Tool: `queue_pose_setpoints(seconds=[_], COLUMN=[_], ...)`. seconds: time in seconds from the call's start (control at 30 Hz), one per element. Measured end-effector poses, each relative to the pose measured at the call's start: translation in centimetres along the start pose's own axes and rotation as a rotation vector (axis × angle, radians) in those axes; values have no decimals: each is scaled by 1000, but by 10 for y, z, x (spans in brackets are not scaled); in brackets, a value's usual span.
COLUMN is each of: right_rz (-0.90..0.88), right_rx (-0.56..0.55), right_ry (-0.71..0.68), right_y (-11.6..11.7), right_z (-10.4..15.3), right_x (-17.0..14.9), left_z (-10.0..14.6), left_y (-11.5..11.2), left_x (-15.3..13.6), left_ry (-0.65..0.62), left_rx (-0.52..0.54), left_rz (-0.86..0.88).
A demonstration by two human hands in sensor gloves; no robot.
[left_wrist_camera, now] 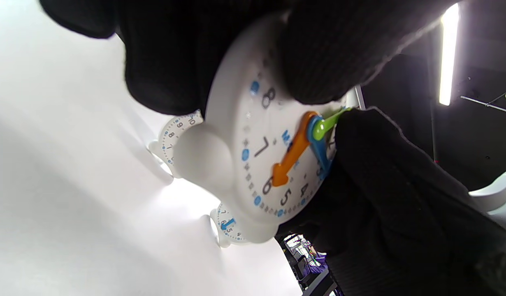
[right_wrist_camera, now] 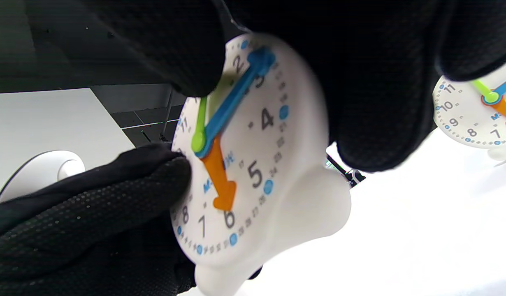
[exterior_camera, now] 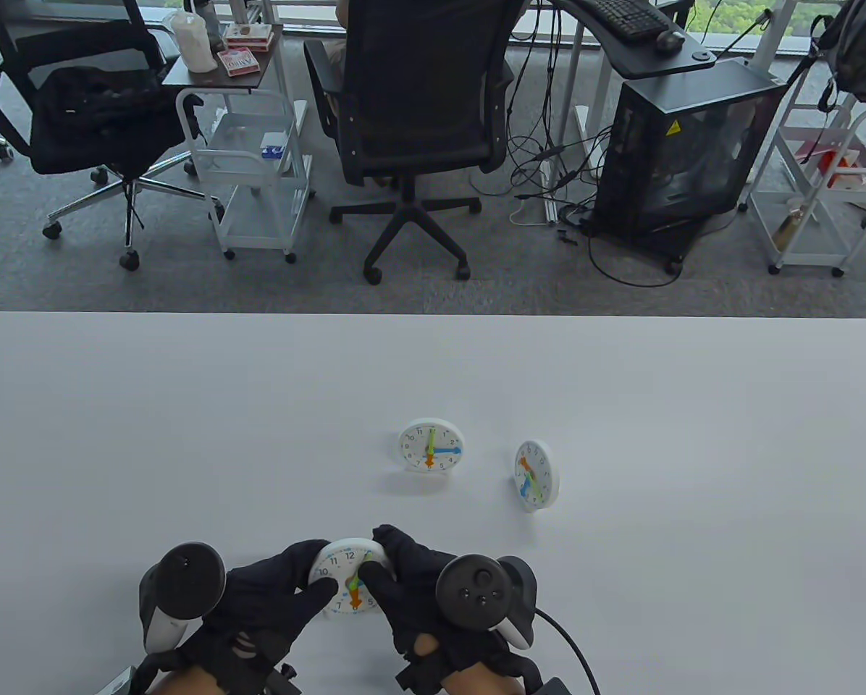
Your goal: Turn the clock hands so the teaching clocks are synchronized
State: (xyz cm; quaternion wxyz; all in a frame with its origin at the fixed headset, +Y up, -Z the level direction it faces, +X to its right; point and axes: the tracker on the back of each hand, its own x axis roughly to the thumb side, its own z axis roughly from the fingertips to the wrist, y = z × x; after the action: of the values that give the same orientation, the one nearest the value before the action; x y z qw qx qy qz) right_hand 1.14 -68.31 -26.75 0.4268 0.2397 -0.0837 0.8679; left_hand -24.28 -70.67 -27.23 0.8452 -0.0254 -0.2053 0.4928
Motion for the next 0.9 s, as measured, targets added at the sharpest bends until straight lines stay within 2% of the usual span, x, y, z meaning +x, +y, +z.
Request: queue_pose_setpoints(seconds=[0.9], right_rz=[23], right_rx=[6], right_ry=[16], right_y=[2], right_z=[0], right_x=[-1], left_z=[2], left_y=[-3], left_x=[9], left_ry=[-63], left_rx=[4], left_rz=[-121])
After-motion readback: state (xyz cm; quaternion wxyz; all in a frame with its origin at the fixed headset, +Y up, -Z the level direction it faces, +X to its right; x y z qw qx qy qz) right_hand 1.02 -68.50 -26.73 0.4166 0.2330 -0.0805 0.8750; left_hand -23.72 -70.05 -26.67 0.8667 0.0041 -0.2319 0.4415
